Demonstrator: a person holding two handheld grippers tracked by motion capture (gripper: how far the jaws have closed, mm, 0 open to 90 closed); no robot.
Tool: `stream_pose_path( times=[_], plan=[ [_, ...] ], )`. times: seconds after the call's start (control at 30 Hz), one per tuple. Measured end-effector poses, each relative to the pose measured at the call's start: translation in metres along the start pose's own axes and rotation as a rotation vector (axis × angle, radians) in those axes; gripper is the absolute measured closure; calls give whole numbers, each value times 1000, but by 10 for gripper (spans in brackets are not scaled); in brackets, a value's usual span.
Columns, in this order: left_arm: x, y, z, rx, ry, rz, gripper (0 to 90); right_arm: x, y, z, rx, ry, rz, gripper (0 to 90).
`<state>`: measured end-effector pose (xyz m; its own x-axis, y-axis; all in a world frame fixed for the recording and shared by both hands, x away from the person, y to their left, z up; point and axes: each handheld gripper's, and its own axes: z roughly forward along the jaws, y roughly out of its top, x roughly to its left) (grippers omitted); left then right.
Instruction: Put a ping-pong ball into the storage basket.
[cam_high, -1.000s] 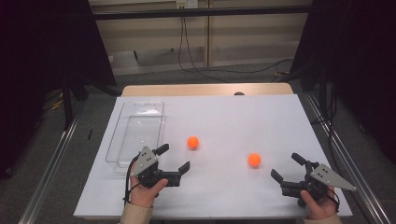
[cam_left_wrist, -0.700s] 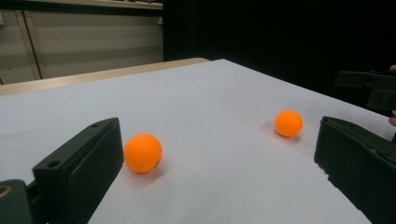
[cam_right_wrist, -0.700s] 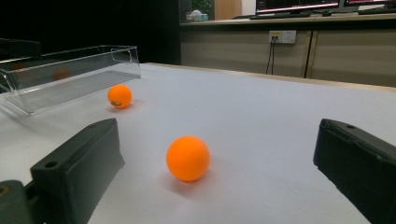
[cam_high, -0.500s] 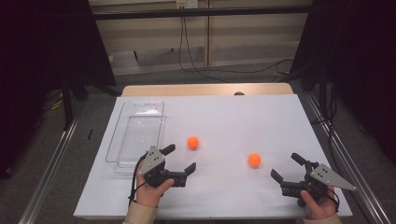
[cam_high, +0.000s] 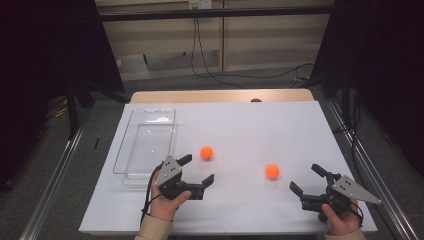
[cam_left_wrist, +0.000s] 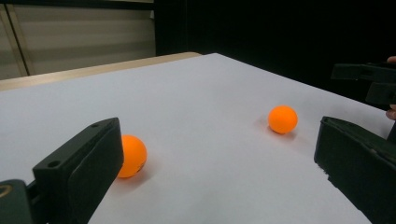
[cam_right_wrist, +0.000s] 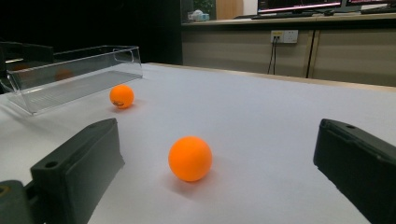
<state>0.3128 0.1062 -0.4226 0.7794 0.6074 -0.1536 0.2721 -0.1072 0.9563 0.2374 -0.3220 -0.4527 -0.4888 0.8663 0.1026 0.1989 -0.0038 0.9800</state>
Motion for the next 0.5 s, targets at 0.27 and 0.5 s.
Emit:
stream_pose_path(
  times=[0.27, 0.5],
  plan=[
    [-2, 0, 6, 13, -10, 11, 15, 0, 0, 0, 1, 2, 0, 5],
    [-4, 0, 10, 18, -18, 11, 15, 1, 0, 0, 3, 4, 7, 5]
  ],
)
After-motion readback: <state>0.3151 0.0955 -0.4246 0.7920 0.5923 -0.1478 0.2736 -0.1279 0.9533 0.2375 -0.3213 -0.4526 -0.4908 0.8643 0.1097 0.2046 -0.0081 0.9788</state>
